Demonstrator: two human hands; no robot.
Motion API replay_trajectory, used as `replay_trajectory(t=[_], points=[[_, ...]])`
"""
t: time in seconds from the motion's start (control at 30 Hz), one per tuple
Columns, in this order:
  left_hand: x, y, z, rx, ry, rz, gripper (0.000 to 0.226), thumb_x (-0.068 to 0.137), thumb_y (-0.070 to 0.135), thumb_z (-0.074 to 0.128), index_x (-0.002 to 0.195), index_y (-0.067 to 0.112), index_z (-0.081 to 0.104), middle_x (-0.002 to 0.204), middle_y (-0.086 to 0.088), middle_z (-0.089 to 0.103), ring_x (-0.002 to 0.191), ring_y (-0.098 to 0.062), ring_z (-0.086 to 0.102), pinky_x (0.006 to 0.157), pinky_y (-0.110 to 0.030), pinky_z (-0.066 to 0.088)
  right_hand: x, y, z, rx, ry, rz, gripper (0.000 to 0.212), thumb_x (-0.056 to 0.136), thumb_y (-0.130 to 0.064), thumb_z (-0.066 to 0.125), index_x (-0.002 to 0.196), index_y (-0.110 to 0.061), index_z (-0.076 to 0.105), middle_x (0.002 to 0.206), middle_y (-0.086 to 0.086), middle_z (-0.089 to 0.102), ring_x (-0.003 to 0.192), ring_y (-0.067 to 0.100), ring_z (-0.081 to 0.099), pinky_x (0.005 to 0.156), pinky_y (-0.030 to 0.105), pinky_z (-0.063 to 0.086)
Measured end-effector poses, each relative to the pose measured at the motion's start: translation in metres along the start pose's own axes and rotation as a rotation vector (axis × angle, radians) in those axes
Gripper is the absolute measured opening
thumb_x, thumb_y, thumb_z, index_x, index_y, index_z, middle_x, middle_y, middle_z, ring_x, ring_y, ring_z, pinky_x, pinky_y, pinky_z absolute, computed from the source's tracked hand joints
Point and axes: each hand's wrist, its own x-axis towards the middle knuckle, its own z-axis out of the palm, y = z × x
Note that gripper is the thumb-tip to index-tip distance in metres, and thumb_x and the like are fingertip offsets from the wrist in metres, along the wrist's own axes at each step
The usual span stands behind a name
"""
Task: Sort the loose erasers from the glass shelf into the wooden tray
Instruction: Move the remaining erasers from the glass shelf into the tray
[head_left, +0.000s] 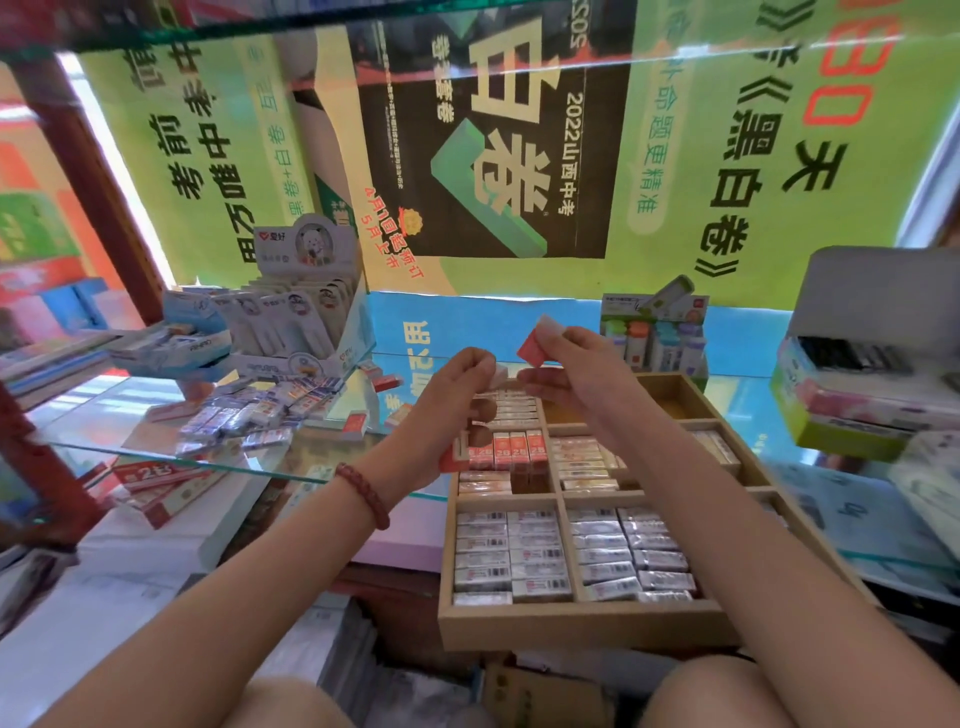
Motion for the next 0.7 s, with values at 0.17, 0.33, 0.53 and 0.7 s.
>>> replay_trajectory(t=[0.17,0.33,0.53,0.7], points=[[-0.004,-0.002,0.009,0.107,-0.014,0.046,0.017,0.099,0.008,0.039,0.102,0.023,0.047,0.078,0.003,0.036,0.044,-0.002,0.033,0.040,-0.017,0.028,-0.001,0.001,-0.005,-0.084,-0.042,-0.009,0.027,0.092,-0.031,0.060,0.107,-0.009,0.063,0.081,0.005,0.060,0.060,0.010,0.053,0.054,0.021,0.049],[-0.005,-0.004,0.013,0.069,0.021,0.065,0.056,0.095,0.000,0.040,0.131,0.039,0.024,0.065,0.001,0.037,0.047,-0.006,0.033,0.040,-0.019,0.029,-0.001,0.009,-0.006,-0.118,-0.142,0.026,0.027,0.091,-0.025,0.062,0.108,-0.005,0.066,0.070,0.000,0.057,0.060,0.009,0.048,0.049,0.017,0.044],[-0.003,0.000,0.013,0.067,0.038,0.008,0.042,0.093,0.000,0.042,0.128,0.021,0.033,0.069,0.002,0.040,0.048,-0.005,0.036,0.042,-0.019,0.030,0.001,0.010,-0.011,-0.036,-0.242,0.119,0.021,0.091,-0.022,0.060,0.096,-0.003,0.066,0.068,0.003,0.056,0.058,0.008,0.050,0.052,0.016,0.047],[-0.001,-0.002,0.015,0.065,0.048,-0.001,0.037,0.093,0.002,0.044,0.125,0.019,0.034,0.075,0.001,0.044,0.049,-0.005,0.039,0.040,-0.020,0.033,0.003,0.010,-0.013,0.011,-0.276,0.164,0.020,0.093,-0.021,0.058,0.093,-0.003,0.066,0.070,0.003,0.058,0.059,0.008,0.054,0.053,0.016,0.050]])
